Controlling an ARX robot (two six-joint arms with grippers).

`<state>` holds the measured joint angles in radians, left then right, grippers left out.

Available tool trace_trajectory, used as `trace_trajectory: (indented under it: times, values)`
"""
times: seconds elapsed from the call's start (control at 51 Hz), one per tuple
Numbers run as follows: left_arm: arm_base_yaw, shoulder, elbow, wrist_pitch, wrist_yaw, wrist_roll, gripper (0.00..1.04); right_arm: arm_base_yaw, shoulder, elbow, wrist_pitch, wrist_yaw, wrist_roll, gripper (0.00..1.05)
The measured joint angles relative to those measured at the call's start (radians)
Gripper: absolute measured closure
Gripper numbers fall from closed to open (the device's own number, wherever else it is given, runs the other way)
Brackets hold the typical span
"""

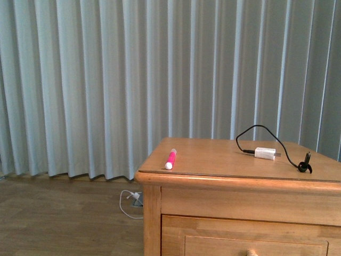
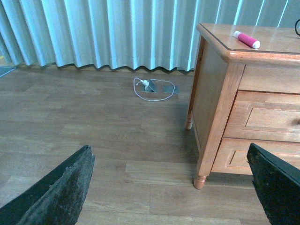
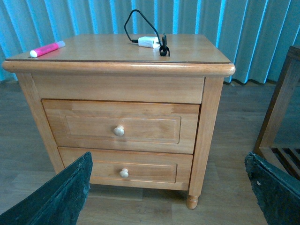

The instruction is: Place pink marker in drawer with both arms

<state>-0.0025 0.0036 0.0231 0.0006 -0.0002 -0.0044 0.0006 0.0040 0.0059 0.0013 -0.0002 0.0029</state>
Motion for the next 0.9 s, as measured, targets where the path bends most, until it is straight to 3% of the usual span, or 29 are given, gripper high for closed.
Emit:
trace_trajectory:
  times: [0.903]
  values:
    - [0.000, 0.000, 0.000, 0.000, 0.000, 0.000, 0.06, 0.000, 0.000, 0.000, 0.000, 0.000, 0.000, 0.08]
